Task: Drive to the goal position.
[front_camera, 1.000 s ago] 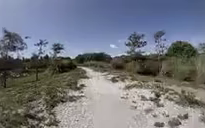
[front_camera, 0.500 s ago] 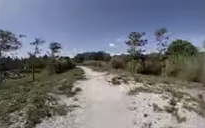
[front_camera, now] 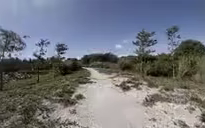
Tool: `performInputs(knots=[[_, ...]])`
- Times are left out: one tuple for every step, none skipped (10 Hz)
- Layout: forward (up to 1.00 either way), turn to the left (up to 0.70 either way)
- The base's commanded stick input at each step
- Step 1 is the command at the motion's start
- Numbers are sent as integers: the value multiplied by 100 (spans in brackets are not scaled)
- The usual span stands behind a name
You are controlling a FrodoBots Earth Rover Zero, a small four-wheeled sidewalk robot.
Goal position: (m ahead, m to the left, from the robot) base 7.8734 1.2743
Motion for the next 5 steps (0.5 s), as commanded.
performInputs(knots=[[70,0],[70,0],[70,0],[70,0],[70,0]])
